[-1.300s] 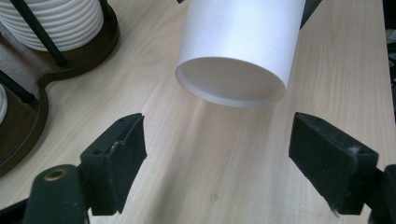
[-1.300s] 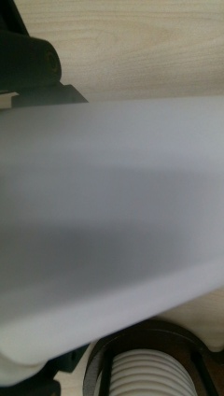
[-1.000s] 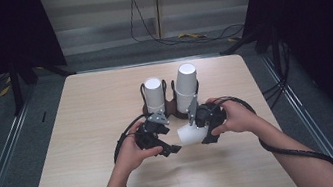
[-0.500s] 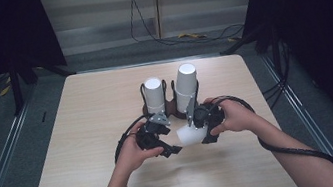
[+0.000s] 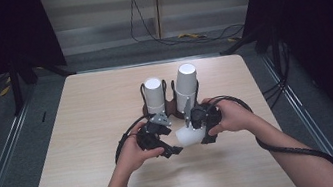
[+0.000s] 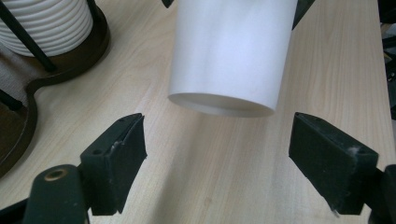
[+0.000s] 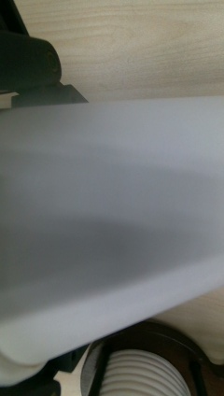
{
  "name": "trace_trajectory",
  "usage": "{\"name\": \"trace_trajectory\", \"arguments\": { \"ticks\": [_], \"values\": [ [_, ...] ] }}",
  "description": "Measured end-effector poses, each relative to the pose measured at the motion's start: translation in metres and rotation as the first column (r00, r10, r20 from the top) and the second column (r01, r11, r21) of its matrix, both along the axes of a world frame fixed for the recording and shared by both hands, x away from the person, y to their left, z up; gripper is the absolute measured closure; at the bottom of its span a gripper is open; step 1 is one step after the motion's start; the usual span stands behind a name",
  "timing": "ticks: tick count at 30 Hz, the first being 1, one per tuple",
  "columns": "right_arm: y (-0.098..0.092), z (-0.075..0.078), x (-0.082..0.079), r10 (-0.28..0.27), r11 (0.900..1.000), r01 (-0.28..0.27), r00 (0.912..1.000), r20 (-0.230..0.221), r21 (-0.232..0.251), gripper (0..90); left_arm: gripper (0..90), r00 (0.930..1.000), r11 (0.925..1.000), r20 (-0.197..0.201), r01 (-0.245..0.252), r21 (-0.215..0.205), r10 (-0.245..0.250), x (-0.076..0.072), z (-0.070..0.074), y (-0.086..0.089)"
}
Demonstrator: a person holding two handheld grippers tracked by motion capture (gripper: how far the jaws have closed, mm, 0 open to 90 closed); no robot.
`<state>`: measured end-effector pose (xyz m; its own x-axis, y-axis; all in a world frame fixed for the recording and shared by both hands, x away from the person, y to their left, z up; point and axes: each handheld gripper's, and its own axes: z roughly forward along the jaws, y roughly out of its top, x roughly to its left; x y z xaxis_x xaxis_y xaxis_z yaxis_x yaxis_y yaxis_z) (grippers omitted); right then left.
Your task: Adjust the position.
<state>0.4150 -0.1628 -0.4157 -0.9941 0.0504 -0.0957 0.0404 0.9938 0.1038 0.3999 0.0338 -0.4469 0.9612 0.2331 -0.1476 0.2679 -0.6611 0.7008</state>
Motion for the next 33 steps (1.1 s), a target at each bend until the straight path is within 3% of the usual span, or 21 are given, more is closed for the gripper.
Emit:
{"name": "trace_trajectory", "arguments": {
  "ticks": [16, 33],
  "values": [
    [0.0025, 0.0001, 0.0014, -0.003, 1.000, 0.003, 1.0000, -0.004, -0.004, 19.9, 25.0, 0.9996, 0.9997, 0.019, 0.020, -0.010, -0.020, -0.0027, 0.0003, -0.0055],
    [0.0090, -0.0020, 0.0006, 0.016, 1.000, -0.016, 0.9998, -0.010, -0.002, 19.9, 28.9, 0.9988, 0.9994, 0.038, 0.031, 0.018, -0.031, -0.0030, 0.0041, -0.0086]
  ]
}}
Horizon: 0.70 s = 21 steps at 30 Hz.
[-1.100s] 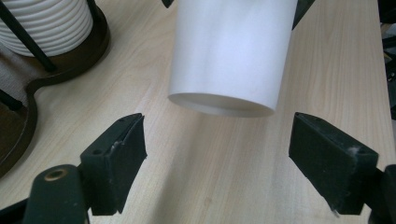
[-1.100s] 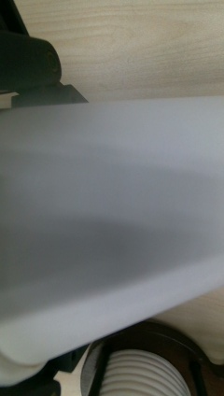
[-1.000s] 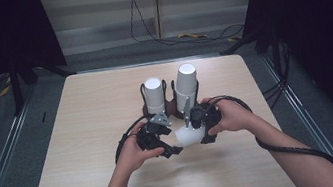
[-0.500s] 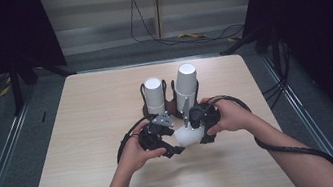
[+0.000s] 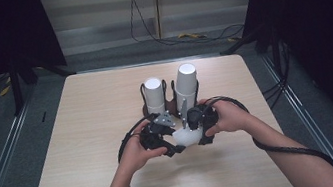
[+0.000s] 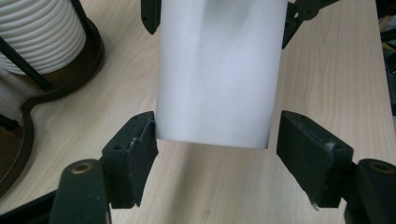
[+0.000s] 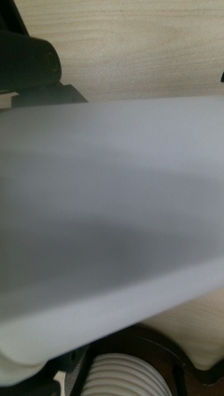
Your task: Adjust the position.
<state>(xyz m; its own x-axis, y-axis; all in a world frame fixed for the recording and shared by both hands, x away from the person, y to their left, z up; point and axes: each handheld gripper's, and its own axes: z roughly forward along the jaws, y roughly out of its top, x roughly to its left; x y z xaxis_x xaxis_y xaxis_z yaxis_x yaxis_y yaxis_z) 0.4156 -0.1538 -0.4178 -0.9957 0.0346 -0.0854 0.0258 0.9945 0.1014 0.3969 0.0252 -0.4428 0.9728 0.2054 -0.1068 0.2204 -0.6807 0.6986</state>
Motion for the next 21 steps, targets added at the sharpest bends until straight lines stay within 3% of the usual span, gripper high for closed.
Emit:
{"name": "trace_trajectory", "arguments": {
  "ticks": [2, 7, 21],
  "values": [
    [0.000, 0.001, 0.000, 0.002, 1.000, -0.002, 1.0000, 0.006, -0.011, 19.9, 29.0, 1.0000, 1.0000, -0.005, -0.005, -0.002, 0.005, -0.001, 0.000, -0.001],
    [-0.001, 0.001, 0.000, -0.006, 1.000, 0.006, 1.0000, 0.005, -0.010, 19.9, 29.3, 0.9997, 0.9983, 0.021, 0.013, 0.056, -0.014, -0.001, 0.001, -0.003],
    [-0.002, 0.000, -0.001, -0.012, 1.000, 0.012, 0.9999, 0.001, -0.013, 19.9, 29.2, 0.9989, 0.9922, 0.038, 0.022, 0.123, -0.027, -0.003, 0.004, -0.012]
  ]
}}
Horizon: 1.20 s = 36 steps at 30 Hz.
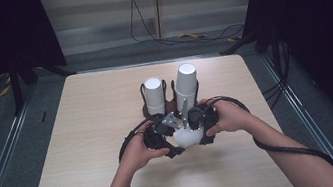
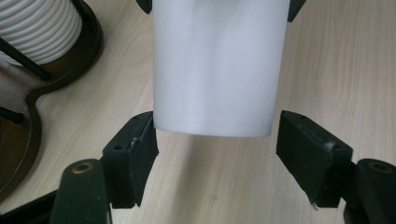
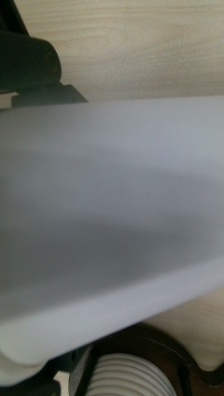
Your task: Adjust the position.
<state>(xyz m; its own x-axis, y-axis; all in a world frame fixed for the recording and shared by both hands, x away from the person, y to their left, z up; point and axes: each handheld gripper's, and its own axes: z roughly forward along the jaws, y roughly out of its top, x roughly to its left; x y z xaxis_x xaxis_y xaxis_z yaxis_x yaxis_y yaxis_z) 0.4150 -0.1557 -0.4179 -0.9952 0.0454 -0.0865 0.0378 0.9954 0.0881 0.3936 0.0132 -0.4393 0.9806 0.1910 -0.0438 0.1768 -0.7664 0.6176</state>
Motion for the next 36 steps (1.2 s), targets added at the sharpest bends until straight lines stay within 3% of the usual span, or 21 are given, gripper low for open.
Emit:
{"name": "trace_trajectory", "arguments": {
  "ticks": [16, 20, 21, 23, 25, 26, 30, 36],
  "values": [
    [0.0025, 0.0006, 0.0002, 0.011, 1.000, -0.011, 0.9999, -0.007, 0.017, 19.9, 31.7, 0.9997, 1.0000, 0.024, -0.006, 0.001, 0.006, -0.0007, -0.0018, -0.0024],
    [0.0032, 0.0006, 0.0000, 0.004, 1.000, -0.004, 1.0000, -0.006, 0.023, 19.9, 34.7, 0.9994, 1.0000, 0.036, 0.001, 0.002, -0.001, -0.0002, -0.0006, -0.0011],
    [0.0032, 0.0005, 0.0000, 0.006, 1.000, -0.006, 1.0000, -0.007, 0.025, 19.9, 34.8, 0.9986, 0.9997, 0.048, 0.021, 0.007, -0.022, 0.0014, -0.0008, -0.0008],
    [0.0036, 0.0016, 0.0004, 0.015, 1.000, -0.015, 0.9999, -0.002, 0.024, 19.9, 35.0, 0.9994, 1.0000, 0.034, 0.006, 0.004, -0.007, 0.0009, -0.0022, -0.0004],
    [0.0045, 0.0027, -0.0002, 0.014, 1.000, -0.014, 0.9999, -0.003, 0.022, 20.0, 34.9, 0.9988, 0.9998, 0.044, 0.018, 0.011, -0.019, 0.0022, -0.0030, -0.0006],
    [0.0053, 0.0030, -0.0012, 0.000, 1.000, 0.000, 1.0000, -0.004, 0.028, 20.0, 35.0, 0.9992, 1.0000, 0.039, 0.002, 0.002, -0.002, 0.0006, -0.0036, -0.0012],
    [0.0058, 0.0040, 0.0002, 0.019, 1.000, -0.019, 0.9998, 0.004, 0.021, 19.9, 35.4, 0.9984, 0.9999, 0.055, 0.011, 0.007, -0.011, 0.0006, -0.0031, -0.0015],
    [0.0049, 0.0043, -0.0008, 0.002, 0.999, -0.002, 1.0000, -0.002, 0.040, 19.5, 35.7, 0.9987, 0.9999, 0.048, 0.017, -0.001, -0.017, 0.0014, -0.0038, 0.0004]
  ]
}}
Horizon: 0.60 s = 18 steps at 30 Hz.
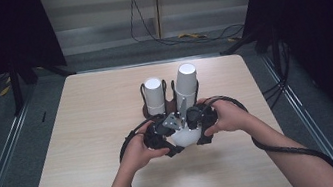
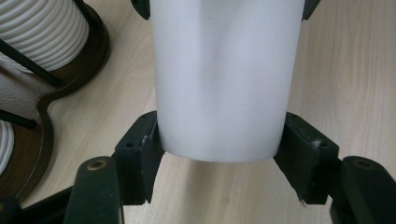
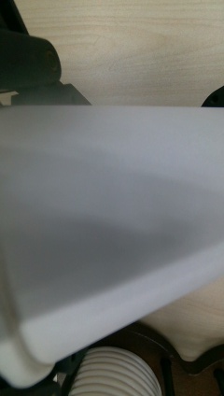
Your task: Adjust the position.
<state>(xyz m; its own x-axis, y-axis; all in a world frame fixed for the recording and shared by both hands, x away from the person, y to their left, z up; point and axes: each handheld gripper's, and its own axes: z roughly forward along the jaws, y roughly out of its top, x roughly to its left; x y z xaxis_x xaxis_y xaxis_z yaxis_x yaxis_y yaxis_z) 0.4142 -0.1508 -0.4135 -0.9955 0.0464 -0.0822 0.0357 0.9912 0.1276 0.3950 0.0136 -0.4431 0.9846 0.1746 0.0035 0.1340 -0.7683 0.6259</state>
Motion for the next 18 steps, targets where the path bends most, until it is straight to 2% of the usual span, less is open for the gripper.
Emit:
{"name": "trace_trajectory", "arguments": {
  "ticks": [4, 12, 16, 17, 18],
  "values": [
    [0.000, 0.001, 0.000, 0.015, 1.000, -0.015, 0.9999, 0.003, 0.009, 18.6, 35.8, 1.0000, 1.0000, 0.000, -0.005, -0.008, 0.005, 0.000, -0.001, 0.000],
    [-0.003, 0.002, 0.001, -0.031, 0.998, 0.031, 0.9995, -0.008, 0.054, 14.9, 35.9, 0.9999, 0.9996, -0.008, -0.012, -0.026, 0.012, 0.001, 0.002, 0.005],
    [-0.006, 0.002, 0.003, -0.034, 0.997, 0.034, 0.9994, -0.004, 0.067, 13.8, 35.9, 0.9995, 0.9993, -0.019, -0.024, -0.028, 0.024, 0.002, 0.002, 0.009],
    [-0.007, 0.002, 0.002, -0.053, 0.996, 0.054, 0.9986, -0.006, 0.068, 13.6, 35.9, 0.9994, 0.9991, -0.020, -0.028, -0.032, 0.027, 0.002, 0.002, 0.010],
    [-0.008, 0.002, 0.004, -0.045, 0.996, 0.045, 0.9990, -0.006, 0.079, 13.5, 35.9, 0.9994, 0.9991, -0.019, -0.029, -0.031, 0.028, 0.002, 0.002, 0.011]
  ]
}}
